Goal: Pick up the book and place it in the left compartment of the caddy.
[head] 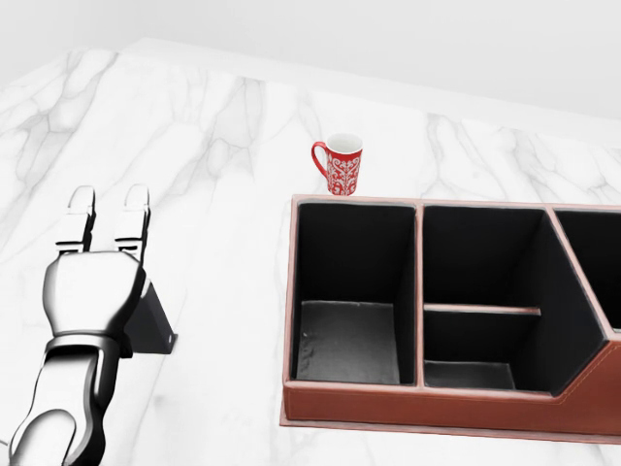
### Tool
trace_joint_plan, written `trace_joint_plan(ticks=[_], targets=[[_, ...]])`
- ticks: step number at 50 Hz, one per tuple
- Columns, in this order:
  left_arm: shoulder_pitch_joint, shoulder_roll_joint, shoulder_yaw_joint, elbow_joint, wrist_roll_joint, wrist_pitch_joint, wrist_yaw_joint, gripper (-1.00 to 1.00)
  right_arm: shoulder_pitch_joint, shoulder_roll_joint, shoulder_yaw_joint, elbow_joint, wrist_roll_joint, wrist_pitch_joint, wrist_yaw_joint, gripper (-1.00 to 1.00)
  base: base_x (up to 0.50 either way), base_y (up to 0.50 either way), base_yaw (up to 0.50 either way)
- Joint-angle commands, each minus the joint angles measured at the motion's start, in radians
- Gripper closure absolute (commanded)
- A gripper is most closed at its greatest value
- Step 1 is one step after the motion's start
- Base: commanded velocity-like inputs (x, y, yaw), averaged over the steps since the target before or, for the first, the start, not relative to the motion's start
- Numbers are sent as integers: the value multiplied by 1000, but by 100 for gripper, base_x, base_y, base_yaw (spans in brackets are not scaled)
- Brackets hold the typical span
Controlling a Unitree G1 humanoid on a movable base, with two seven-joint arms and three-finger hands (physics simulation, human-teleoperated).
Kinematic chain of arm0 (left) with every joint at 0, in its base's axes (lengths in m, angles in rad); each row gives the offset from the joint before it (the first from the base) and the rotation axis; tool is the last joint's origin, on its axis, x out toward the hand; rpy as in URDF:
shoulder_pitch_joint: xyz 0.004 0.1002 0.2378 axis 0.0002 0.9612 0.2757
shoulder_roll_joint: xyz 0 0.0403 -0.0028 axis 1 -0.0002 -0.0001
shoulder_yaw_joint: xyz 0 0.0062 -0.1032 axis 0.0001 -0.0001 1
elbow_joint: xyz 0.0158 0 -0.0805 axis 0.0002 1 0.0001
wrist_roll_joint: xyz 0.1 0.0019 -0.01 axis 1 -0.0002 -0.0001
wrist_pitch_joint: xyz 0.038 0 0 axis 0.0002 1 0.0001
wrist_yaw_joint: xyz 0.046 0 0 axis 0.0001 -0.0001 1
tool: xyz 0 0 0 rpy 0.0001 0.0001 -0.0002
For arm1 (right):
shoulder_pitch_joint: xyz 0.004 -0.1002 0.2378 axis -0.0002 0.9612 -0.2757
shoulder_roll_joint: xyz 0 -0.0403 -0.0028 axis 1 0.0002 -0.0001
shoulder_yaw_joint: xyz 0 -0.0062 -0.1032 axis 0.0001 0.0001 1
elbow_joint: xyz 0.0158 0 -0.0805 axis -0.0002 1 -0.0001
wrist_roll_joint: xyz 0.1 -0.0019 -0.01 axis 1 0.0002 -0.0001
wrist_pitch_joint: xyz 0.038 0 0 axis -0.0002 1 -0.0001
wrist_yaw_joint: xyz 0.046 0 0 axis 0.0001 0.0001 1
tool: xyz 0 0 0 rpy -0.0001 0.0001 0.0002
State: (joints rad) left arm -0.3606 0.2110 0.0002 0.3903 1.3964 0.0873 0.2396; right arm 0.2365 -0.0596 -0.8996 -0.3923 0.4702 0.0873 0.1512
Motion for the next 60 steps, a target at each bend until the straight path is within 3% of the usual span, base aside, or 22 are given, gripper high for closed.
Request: trace_joint_plan(ticks=[1, 7, 14, 22, 32, 44, 60], targets=[[-68, 26, 9, 85, 10, 0, -31, -100, 3, 1, 1, -6, 1, 0, 0, -100, 0, 0, 0], [-121, 33, -8, 211, 31, 0, 22, -100, -3, -1, 4, 7, -4, 0, 2, -100, 0, 0, 0], [-216, 39, -21, 424, -30, 0, 113, -100, 2, 0, -2, -6, 0, 0, 0, -100, 0, 0, 0], [-259, 42, -46, 512, -47, 0, 124, -100, 0, 2, -3, -5, -2, 0, 2, -100, 0, 0, 0], [-371, 58, -61, 775, -115, 0, 206, -100, -6, -4, 5, 20, -6, 0, -2, -100, 0, 0, 0], [-414, 70, -79, 852, -166, 0, 279, -100, -2, -1, 3, 9, -8, 0, -2, -100, 0, 0, 0], [-436, 61, -103, 945, -154, 0, 219, -100, 0, 0, 1, 2, -9, 0, -4, -100, 0, 0, 0]])
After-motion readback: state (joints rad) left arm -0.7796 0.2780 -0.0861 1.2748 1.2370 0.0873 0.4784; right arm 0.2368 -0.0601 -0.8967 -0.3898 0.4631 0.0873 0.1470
